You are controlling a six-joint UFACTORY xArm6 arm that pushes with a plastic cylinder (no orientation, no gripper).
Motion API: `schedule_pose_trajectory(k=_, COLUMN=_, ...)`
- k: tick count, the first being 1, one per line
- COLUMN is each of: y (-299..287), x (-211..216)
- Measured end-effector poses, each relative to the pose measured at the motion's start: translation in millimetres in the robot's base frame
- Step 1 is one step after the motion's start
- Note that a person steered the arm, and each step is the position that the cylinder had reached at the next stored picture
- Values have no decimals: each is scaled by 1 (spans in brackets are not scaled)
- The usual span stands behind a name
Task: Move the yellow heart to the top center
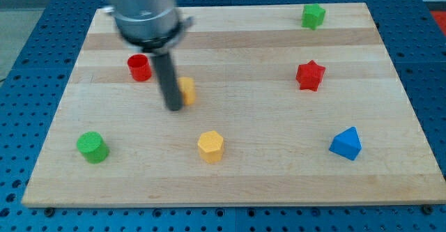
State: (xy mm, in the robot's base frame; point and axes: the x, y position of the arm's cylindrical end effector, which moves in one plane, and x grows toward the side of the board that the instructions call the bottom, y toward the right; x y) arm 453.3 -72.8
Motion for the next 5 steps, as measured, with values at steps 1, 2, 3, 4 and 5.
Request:
schedule_pose_trajectory(k=1, y=18, x=-28)
schedule_pose_trajectory(k=2, y=-35, x=-67)
schedule_pose_trajectory(k=3, y=-5, x=-63)
schedule_pose_trajectory(k=4, y=30, x=-63)
schedule_pose_trajectory(k=5, y=43, x=-91)
